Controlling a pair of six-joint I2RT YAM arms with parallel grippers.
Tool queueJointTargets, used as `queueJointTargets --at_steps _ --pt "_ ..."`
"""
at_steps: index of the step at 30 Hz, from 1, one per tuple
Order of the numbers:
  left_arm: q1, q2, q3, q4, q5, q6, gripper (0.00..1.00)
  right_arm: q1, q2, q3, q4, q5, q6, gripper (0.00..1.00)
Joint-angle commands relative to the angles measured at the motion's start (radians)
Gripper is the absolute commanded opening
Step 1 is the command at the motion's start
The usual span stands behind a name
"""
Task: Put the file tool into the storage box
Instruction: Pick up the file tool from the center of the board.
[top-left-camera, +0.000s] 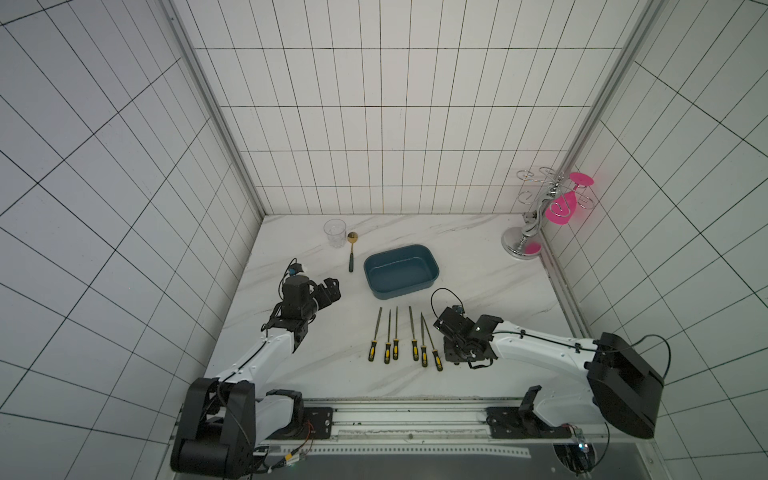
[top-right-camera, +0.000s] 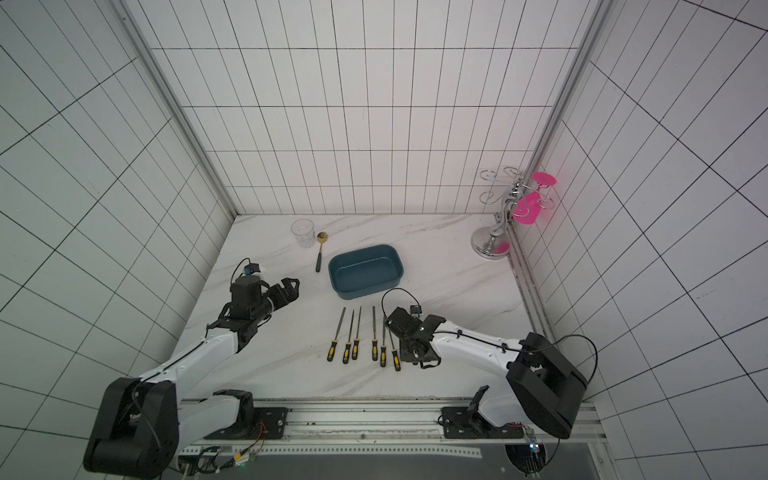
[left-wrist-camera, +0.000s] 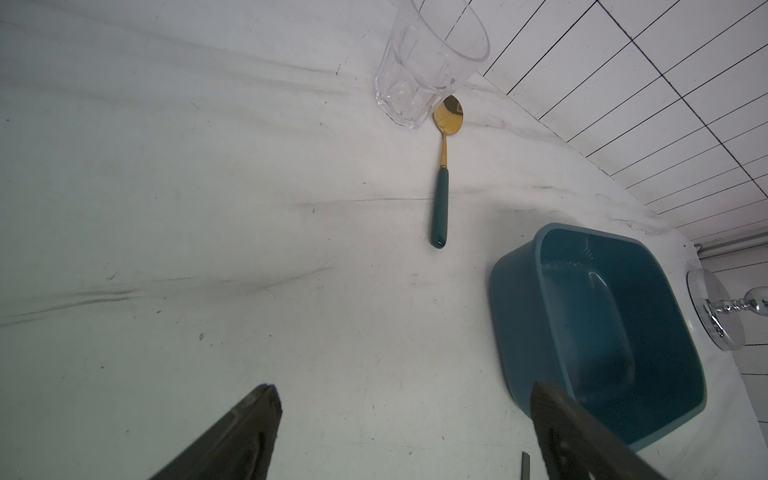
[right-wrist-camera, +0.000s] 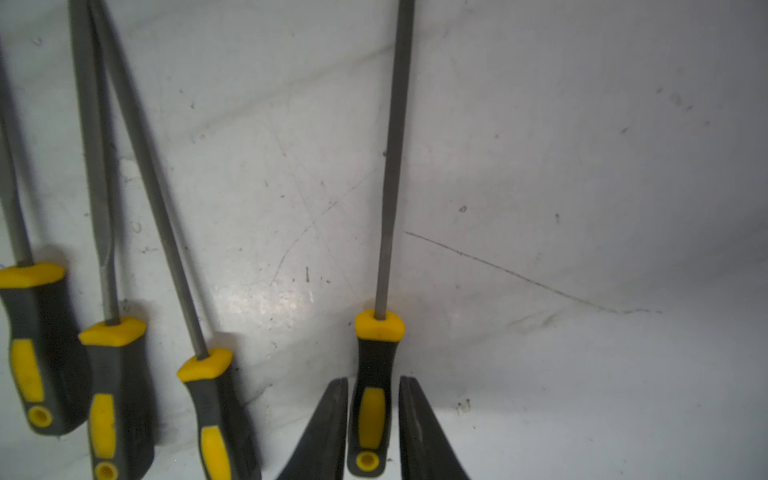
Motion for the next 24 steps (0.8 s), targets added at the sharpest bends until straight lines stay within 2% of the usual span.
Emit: queueJointTargets --at_steps 1,4,10,12,18,24 --pt "-0.003 -0.009 0.006 0.018 0.006 0.016 0.98 0.008 0.013 -0.026 0.012 0.001 0.011 0.28" --pt "-0.003 -0.009 0.007 0.020 0.006 0.015 0.98 0.008 0.026 -0.027 0.014 0.000 0.010 0.34" --pt "-0.004 -0.008 0.007 0.021 0.007 0.015 0.98 0.008 0.067 -0.034 0.050 -0.015 0.005 0.33" --pt "-0.003 -0.009 0.007 0.021 0.008 0.015 0.98 0.009 0.082 -0.037 0.058 -0.017 0.010 0.28" --pt "-0.004 -0.007 0.006 0.023 0.006 0.015 0.98 0.013 0.072 -0.060 0.075 -0.008 0.021 0.01" --pt "-0.003 -0.005 0.007 0.023 0.003 0.013 0.98 0.019 0.013 -0.061 0.041 0.029 0.022 0.00"
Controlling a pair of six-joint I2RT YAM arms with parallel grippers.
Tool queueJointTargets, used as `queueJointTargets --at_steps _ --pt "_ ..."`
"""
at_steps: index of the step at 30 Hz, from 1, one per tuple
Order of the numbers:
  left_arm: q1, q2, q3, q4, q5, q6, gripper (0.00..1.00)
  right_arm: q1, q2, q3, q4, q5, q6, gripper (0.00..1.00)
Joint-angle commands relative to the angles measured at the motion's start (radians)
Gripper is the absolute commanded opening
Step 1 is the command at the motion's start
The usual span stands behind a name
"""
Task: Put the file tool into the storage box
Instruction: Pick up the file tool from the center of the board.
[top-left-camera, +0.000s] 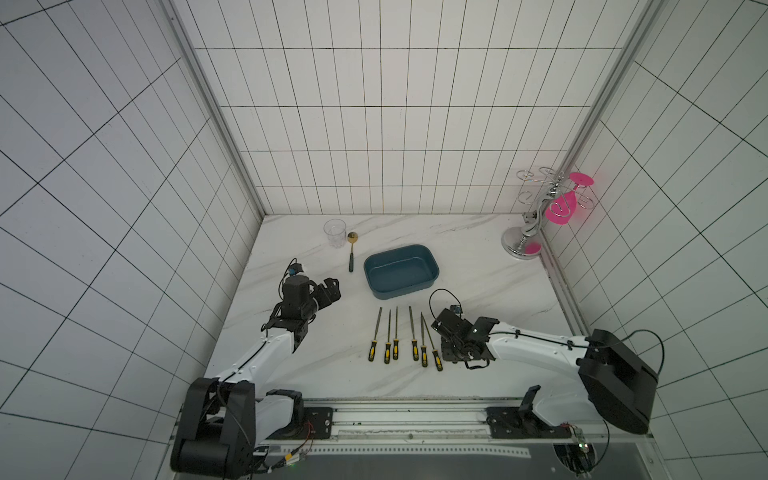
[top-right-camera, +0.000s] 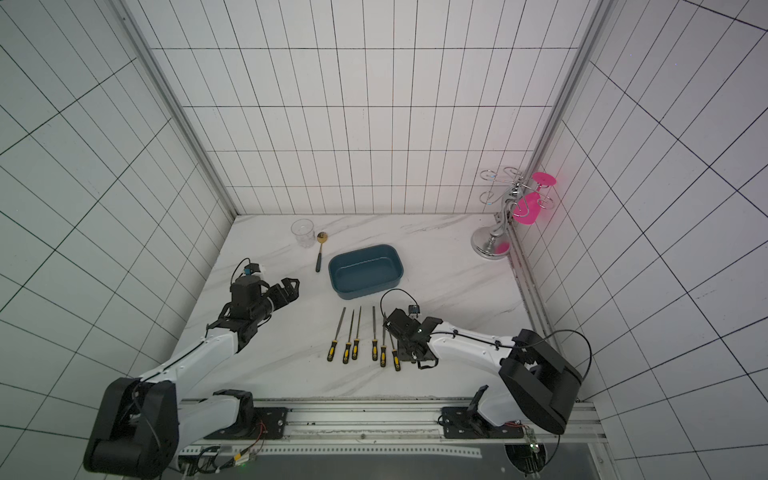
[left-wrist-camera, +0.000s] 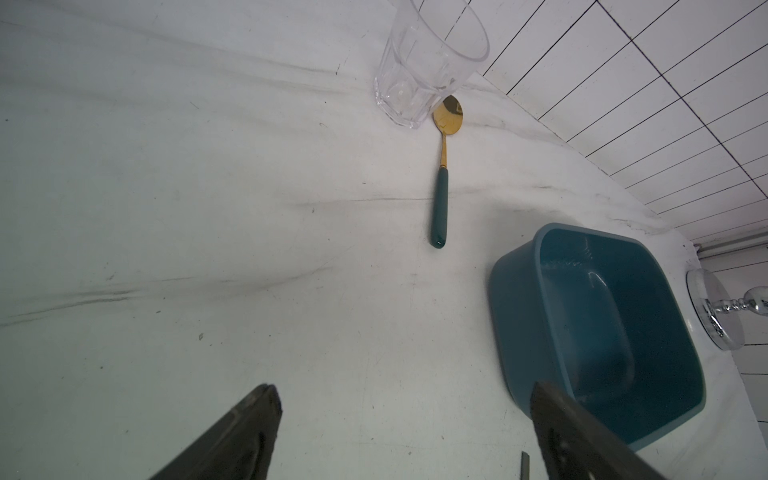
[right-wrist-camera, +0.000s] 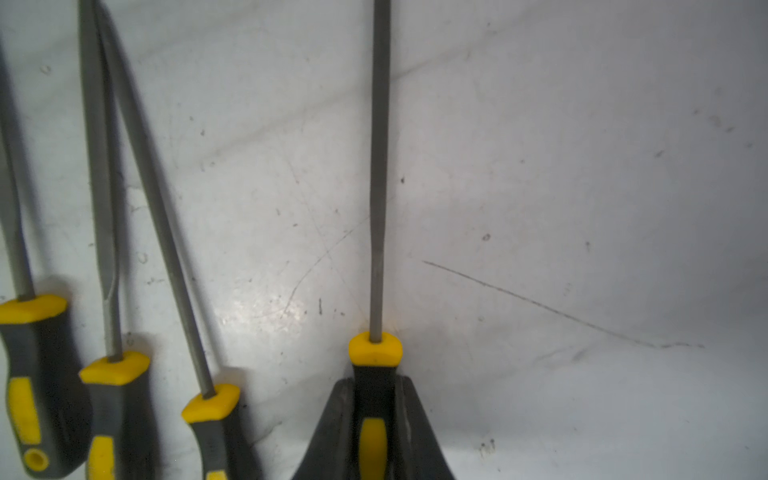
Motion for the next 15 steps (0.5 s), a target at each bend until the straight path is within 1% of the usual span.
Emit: queueJointTargets --at_steps 1,10,15 --pt "-0.003 -0.005 0.008 0.021 0.001 0.013 0.98 0.014 -0.026 -0.035 -0.051 0.023 0.006 0.00" --pt "-0.004 -0.003 0.007 0.023 0.001 0.013 0.98 0.015 -0.190 0.005 -0.163 0.079 -0.012 0.00" --pt "-0.004 -0.006 0.009 0.028 0.013 0.014 0.98 0.013 -0.252 0.047 -0.194 0.103 -0.036 0.00"
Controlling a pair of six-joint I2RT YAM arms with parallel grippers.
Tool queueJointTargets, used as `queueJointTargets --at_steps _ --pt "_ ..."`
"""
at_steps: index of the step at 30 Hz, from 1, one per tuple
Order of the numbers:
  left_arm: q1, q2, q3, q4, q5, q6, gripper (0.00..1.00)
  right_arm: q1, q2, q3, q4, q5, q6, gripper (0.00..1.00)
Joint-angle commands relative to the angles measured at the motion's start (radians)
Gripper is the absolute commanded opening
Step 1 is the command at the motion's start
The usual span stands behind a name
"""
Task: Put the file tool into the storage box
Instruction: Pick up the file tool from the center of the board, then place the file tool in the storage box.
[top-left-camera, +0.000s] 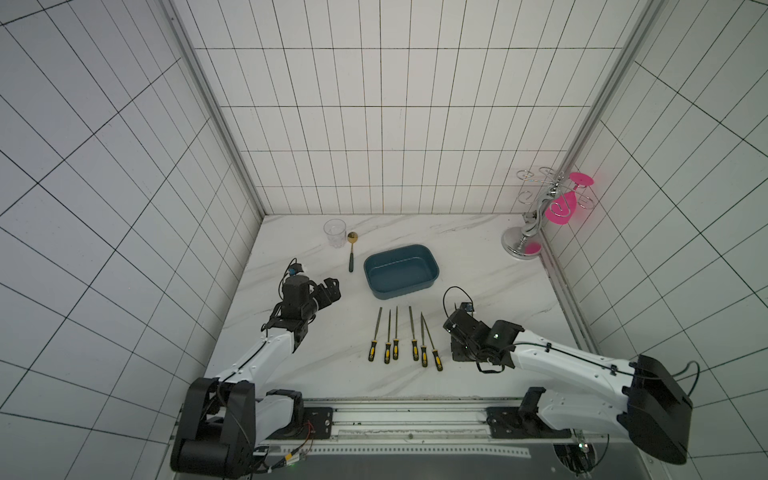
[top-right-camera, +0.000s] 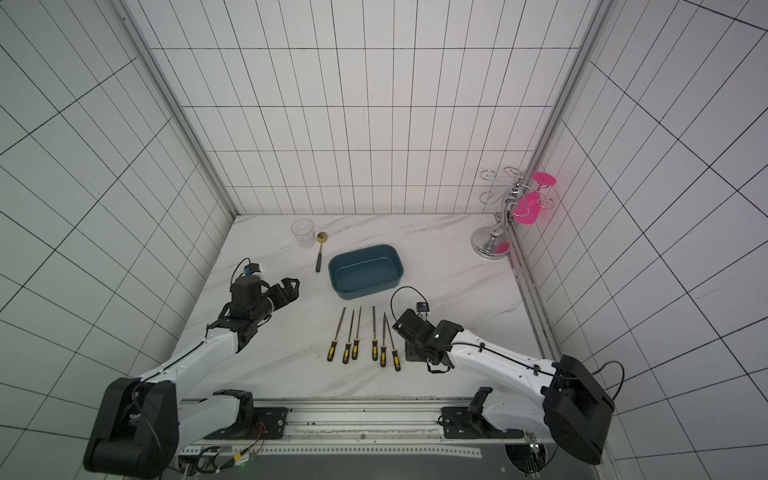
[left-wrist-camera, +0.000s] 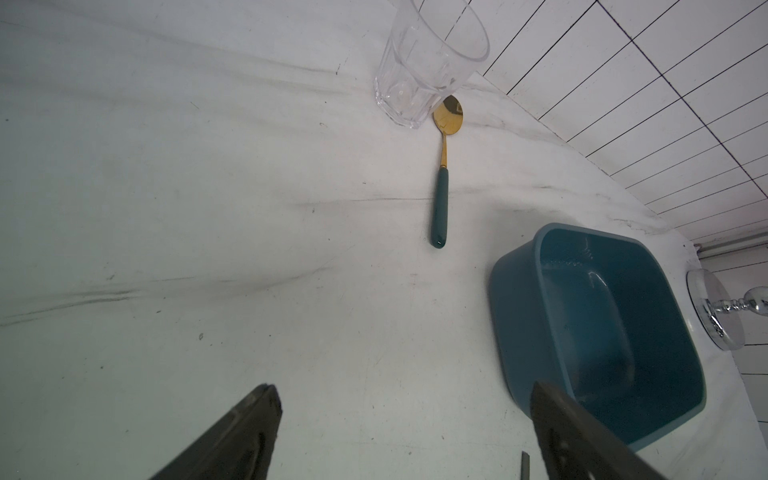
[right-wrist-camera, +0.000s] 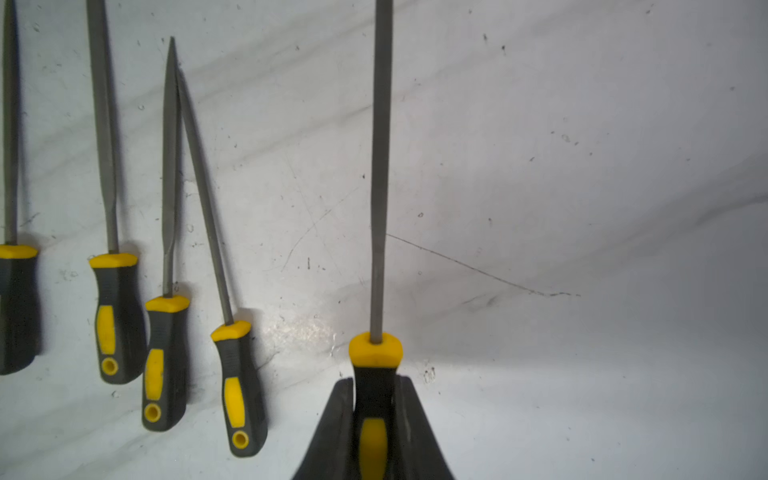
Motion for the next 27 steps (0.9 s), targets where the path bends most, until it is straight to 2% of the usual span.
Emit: queueJointTargets --at_steps 1,6,10,14,22,27 --pt "-0.005 -0.011 0.013 0.026 0.022 0.024 0.98 0.005 -0.034 0.067 -0.081 0.051 -0.033 0.00" --pt "-0.033 -0.074 0.115 -0.081 0.010 0.021 0.98 -0.029 -0.011 0.195 -0.107 0.045 -0.124 0.00" --pt "-0.078 -0.103 0.207 -0.106 0.001 0.047 0.98 -0.091 0.083 0.330 -0.102 0.010 -0.216 0.00" --pt "-0.079 -0.082 0.249 -0.122 -0.018 0.077 0.98 -0.151 0.190 0.460 -0.067 -0.032 -0.275 0.00" --pt "-0.076 -0.069 0.135 0.026 -0.102 0.053 0.98 -0.206 0.457 0.727 0.061 -0.130 -0.304 0.00" --pt "-0.079 -0.078 0.066 0.087 -0.126 0.042 0.98 -0.233 0.609 0.829 0.138 -0.187 -0.236 0.00"
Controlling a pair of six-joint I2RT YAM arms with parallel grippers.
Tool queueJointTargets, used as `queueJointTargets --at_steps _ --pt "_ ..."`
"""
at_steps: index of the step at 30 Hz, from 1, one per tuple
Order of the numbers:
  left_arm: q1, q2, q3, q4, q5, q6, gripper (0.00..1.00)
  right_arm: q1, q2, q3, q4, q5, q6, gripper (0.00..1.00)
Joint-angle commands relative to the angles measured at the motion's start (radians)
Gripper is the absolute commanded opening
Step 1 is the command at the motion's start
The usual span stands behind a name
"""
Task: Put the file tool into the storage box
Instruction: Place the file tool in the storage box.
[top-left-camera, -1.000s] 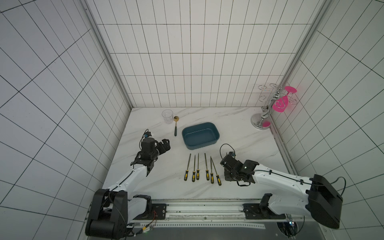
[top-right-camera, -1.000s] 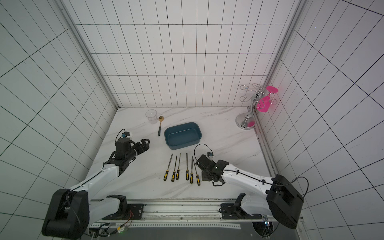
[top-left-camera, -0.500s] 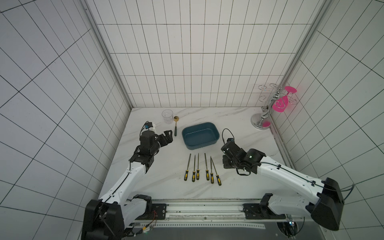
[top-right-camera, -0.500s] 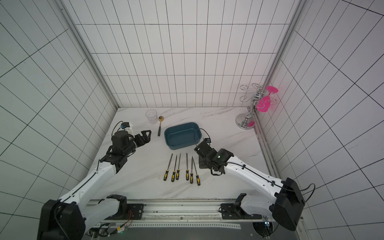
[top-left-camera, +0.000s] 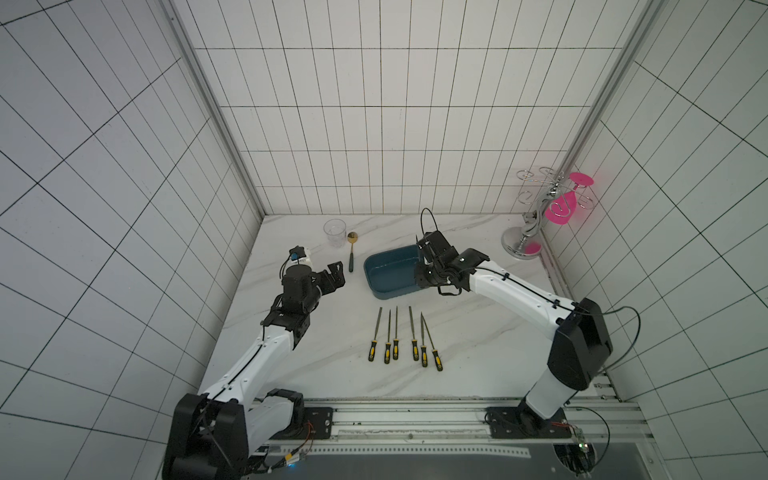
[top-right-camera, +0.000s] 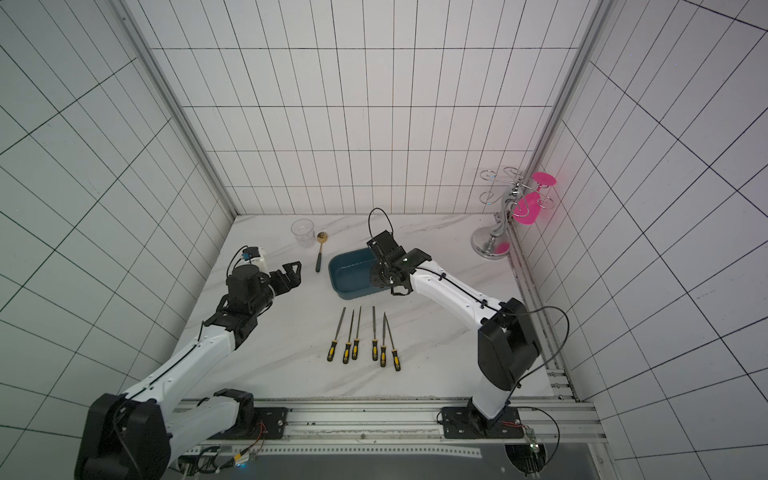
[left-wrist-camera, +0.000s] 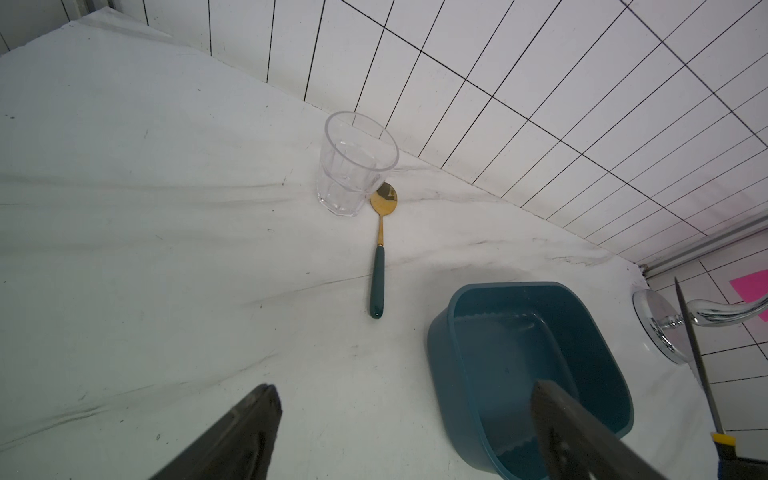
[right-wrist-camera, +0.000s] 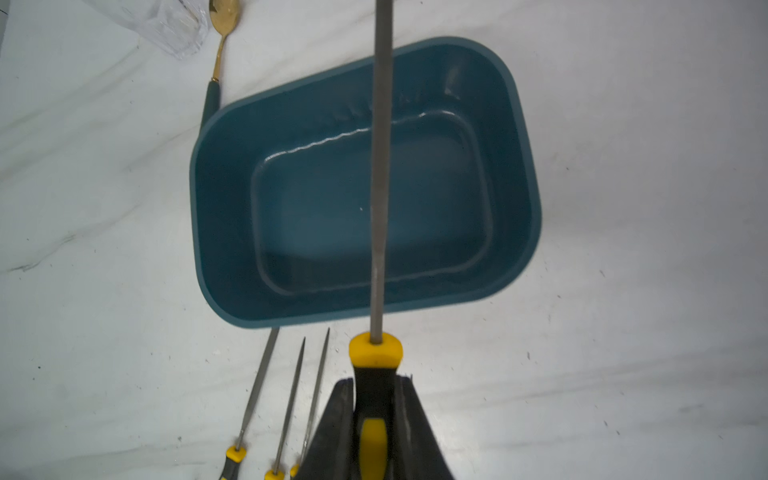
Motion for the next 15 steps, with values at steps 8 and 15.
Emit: queueJointTargets --at_steps 8,15 --pt "-0.005 0.007 -0.053 0.105 -0.054 -0.011 0.98 -0.029 0.139 0.020 0.306 -0.062 0.225 0.00" --pt "-0.006 0.014 -0.056 0.106 -0.043 -0.011 0.98 -0.035 0.217 0.009 0.414 -0.060 0.321 0.00"
